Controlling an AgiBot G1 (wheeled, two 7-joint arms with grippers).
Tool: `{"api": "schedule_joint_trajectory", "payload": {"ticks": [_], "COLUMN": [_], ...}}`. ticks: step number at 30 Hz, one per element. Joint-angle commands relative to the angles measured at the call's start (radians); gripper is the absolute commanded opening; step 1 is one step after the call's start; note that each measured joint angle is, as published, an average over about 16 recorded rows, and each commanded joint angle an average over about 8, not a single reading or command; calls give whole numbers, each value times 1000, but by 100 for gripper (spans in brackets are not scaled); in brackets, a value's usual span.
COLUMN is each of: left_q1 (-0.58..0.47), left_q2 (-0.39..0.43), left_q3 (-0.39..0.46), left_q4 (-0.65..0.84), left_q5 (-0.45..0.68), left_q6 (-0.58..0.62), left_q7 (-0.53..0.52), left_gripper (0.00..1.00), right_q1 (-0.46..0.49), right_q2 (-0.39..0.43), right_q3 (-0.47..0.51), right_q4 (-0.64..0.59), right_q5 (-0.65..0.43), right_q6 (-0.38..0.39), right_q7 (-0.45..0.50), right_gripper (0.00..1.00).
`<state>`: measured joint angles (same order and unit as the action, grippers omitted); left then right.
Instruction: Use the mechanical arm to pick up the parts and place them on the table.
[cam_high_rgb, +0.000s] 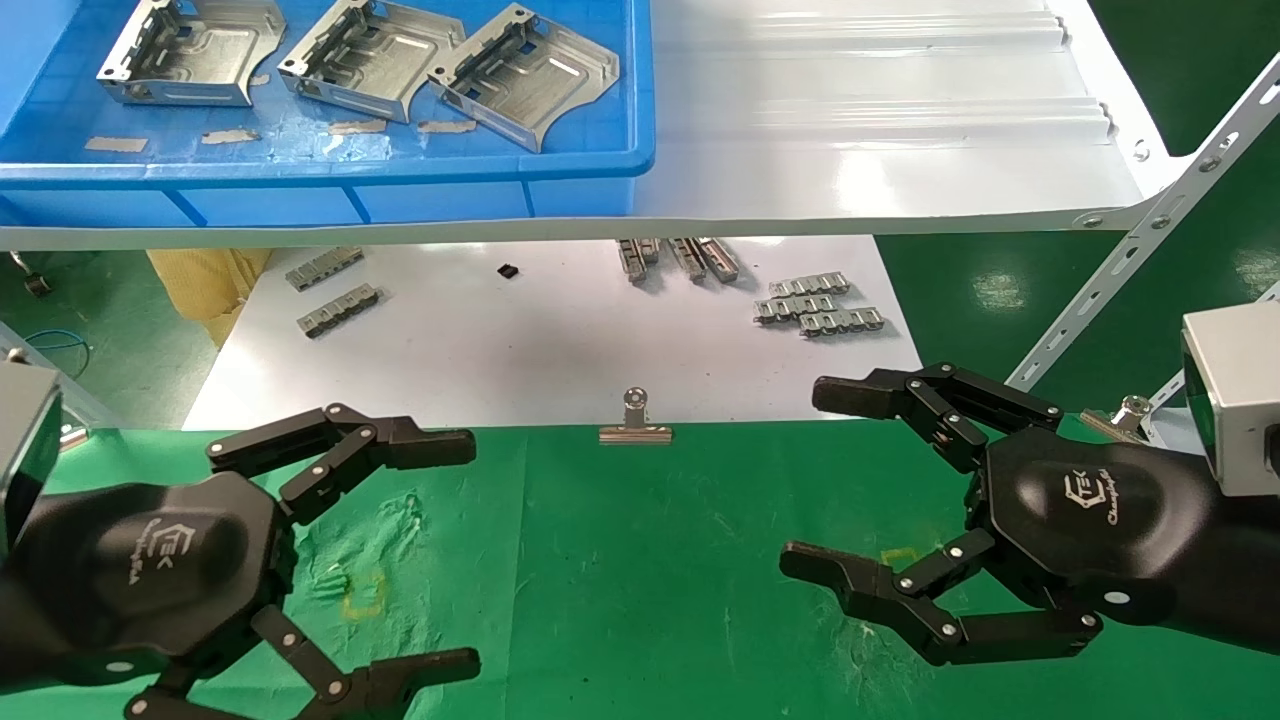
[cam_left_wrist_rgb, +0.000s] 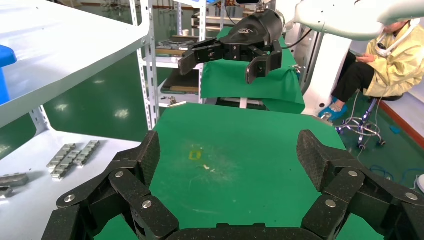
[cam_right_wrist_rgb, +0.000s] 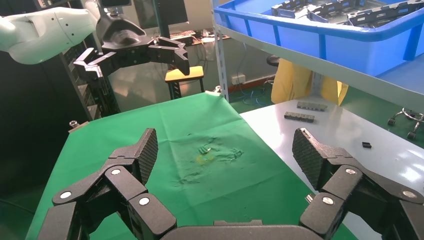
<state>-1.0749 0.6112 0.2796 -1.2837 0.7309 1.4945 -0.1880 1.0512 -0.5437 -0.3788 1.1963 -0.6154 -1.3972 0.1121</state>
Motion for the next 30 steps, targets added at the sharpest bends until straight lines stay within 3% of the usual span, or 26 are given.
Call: {"api": "schedule_joint_trajectory", "payload": {"ticks": [1,11,12,19,20,30], "left_q1": [0,0,0,0,0,-21], "left_q2": [0,0,0,0,0,26], "left_q3": [0,0,0,0,0,-9], "left_q4": [0,0,0,0,0,18], "left_q5": [0,0,0,0,0,5], "left_q6": [0,0,0,0,0,-58], "left_q7": [0,0,0,0,0,3], "left_gripper": [100,100,100,100,100,100], "right_q1": [0,0,0,0,0,0], "right_q2": [0,0,0,0,0,0], "right_q3": [0,0,0,0,0,0], "right_q4": [0,0,0,0,0,0], "right_q5": [0,0,0,0,0,0], "right_q6": [0,0,0,0,0,0], "right_q7": [0,0,0,0,0,0], "right_gripper": [100,100,94,6,0,0]}}
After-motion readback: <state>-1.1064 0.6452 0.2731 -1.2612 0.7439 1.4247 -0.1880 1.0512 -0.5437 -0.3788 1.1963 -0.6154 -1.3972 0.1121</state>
